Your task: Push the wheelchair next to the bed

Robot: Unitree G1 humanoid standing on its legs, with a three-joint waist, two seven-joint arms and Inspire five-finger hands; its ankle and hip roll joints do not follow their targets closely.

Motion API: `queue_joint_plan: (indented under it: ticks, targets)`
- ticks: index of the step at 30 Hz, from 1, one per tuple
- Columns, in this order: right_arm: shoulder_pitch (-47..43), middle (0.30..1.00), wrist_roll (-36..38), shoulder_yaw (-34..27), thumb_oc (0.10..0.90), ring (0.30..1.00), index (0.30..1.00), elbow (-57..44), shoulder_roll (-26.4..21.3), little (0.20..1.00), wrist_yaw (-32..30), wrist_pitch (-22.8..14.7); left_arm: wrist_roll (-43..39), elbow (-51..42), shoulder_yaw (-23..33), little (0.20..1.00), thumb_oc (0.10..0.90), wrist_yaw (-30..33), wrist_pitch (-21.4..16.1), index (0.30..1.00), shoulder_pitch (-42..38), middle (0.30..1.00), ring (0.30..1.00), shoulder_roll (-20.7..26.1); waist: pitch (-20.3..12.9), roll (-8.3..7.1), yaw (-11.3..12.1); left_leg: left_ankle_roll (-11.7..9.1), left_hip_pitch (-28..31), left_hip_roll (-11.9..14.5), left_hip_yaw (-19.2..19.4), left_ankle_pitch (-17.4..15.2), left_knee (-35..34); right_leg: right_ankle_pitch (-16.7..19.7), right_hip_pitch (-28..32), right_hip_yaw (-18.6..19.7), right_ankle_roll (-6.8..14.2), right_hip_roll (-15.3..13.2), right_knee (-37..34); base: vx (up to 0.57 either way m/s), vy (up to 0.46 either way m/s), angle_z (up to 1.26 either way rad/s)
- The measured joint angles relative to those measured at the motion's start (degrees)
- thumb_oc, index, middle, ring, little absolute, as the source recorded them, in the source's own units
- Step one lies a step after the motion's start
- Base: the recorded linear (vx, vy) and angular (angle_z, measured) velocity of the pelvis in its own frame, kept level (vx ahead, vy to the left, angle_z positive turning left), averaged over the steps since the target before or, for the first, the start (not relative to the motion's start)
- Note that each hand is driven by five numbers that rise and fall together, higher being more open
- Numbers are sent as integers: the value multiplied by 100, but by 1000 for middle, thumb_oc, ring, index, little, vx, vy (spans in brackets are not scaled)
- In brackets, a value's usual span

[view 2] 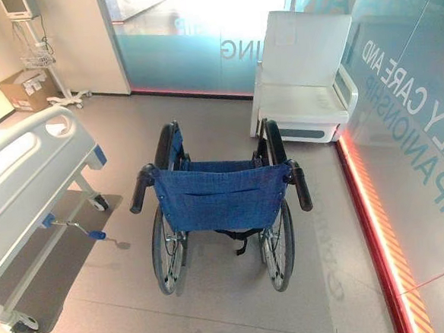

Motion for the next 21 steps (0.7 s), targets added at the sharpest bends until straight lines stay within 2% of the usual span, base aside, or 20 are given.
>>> queue_joint_plan:
  ticks: [8,21]
  targets:
    - [4,900,-5,0,800,900,900,-2,3,900,0,14,-4,-6,-10,900,800,-17,131,900,-20,900,900,14,-9,-6,-3,0,6,-1,9,0,0,2,-1,10,2,0,1,0,0,0]
    - [8,900,-16,0,800,900,900,7,5,900,-8,9,-6,10,-1,900,800,-16,100,900,-11,900,900,11,-31,-4,-2,0,6,-2,8,0,0,1,0,10,2,-1,1,0,0,0]
